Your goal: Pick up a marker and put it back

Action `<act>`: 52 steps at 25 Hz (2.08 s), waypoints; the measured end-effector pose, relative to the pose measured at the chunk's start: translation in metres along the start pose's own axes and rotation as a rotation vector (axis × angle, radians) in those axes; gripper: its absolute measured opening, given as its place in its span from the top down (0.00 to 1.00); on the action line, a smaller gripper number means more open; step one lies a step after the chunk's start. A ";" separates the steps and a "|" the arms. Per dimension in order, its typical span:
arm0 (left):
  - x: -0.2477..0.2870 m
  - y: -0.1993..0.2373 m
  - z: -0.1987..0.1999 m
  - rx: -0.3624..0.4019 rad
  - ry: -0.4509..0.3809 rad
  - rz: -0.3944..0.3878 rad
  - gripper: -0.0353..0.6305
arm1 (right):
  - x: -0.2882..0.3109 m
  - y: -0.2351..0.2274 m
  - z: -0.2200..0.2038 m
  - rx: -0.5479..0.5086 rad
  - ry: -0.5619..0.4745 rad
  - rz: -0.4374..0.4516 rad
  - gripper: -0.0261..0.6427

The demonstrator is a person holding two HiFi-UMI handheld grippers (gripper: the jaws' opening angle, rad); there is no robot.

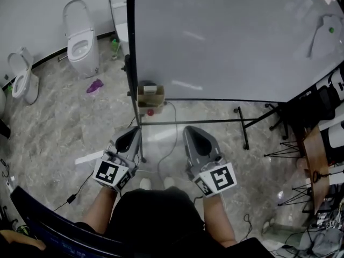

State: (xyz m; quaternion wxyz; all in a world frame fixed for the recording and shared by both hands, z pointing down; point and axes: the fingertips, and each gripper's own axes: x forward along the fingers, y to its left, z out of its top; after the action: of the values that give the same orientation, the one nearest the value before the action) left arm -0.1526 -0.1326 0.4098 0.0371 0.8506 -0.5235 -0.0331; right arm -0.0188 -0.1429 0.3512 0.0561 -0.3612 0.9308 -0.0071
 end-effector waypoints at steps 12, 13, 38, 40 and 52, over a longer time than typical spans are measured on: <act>0.040 -0.004 -0.019 0.042 0.062 0.036 0.94 | 0.007 -0.023 -0.006 0.002 0.011 0.055 0.95; 0.044 -0.003 -0.024 0.040 0.076 0.044 0.94 | 0.007 -0.023 -0.007 0.002 0.014 0.059 0.95; 0.137 0.015 -0.091 0.222 0.218 0.003 0.81 | 0.004 -0.068 -0.031 -0.016 0.079 -0.001 0.95; 0.142 0.016 -0.093 0.228 0.223 0.001 0.79 | 0.003 -0.073 -0.031 -0.019 0.075 -0.011 0.95; 0.161 0.022 -0.110 0.294 0.272 0.012 0.67 | -0.007 -0.087 -0.033 -0.019 0.091 -0.069 0.95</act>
State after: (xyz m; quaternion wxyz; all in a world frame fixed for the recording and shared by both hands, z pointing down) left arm -0.0892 -0.2835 0.5183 -0.0171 0.8402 -0.5180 0.1594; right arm 0.0408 -0.2033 0.3890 0.0100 -0.3929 0.9194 -0.0165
